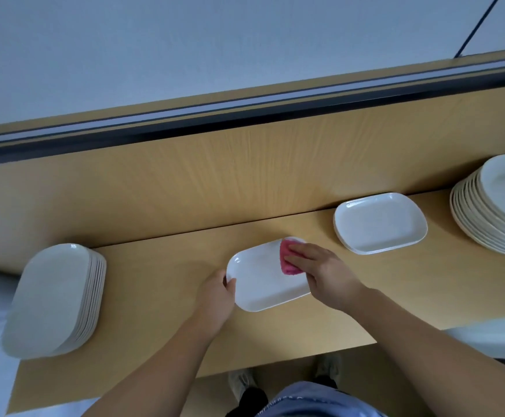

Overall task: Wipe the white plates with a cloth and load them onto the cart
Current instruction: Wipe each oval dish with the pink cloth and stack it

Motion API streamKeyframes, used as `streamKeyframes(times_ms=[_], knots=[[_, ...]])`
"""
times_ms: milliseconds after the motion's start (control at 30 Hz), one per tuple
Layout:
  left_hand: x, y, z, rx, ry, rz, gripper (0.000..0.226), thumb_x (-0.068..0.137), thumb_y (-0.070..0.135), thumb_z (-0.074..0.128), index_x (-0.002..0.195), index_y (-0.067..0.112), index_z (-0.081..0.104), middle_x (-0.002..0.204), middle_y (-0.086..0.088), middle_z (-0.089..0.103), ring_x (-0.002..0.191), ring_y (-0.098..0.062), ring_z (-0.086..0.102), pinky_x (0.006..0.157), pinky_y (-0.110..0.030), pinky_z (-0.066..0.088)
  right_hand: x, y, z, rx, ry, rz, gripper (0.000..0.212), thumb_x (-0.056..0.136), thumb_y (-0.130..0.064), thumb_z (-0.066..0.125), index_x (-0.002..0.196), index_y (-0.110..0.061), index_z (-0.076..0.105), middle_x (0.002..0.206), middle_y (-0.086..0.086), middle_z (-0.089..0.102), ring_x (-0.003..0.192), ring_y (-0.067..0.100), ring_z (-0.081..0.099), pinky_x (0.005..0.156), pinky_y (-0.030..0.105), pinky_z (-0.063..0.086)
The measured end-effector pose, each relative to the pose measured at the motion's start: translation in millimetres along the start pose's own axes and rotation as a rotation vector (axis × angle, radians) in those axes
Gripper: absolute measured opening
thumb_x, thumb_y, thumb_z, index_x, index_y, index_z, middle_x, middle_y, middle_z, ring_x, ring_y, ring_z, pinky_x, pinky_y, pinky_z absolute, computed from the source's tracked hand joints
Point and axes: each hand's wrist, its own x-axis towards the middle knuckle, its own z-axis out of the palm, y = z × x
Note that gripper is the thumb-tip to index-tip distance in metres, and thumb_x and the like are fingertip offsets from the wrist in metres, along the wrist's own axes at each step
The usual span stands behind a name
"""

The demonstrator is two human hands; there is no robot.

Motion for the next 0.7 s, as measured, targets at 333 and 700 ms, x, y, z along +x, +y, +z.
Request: streamKeyframes(times_ms=[333,700], knots=[[14,-15,-17,0.472,-0.210,0.340,0.118,0.063,0.066,0.073,0.153,0.020,0.012,0.151,0.007,0.024,0.140,-0.017,0.020,0.115,-0.028,0.017,27,-35,65,-0.213,-0.376,0.393,0.056,0.091,-0.026,0.055,0.146,-0.019,0.041,0.159,0.016,0.019,0.142,0.044,0.021,0.114,0.062,0.013],[24,-27,-9,0.401,-0.137,0.365,0.117,0.051,0.074,0.070,0.149,0.031,0.023,0.146,0.015,0.035,0.136,-0.010,0.034,0.113,-0.028,0.025,53,-79,77,-0.235,-0.573,0.171,0.065,0.099,-0.027,0.036,0.156,-0.024,0.004,0.161,0.002,-0.016,0.147,0.032,-0.014,0.120,0.046,-0.008]])
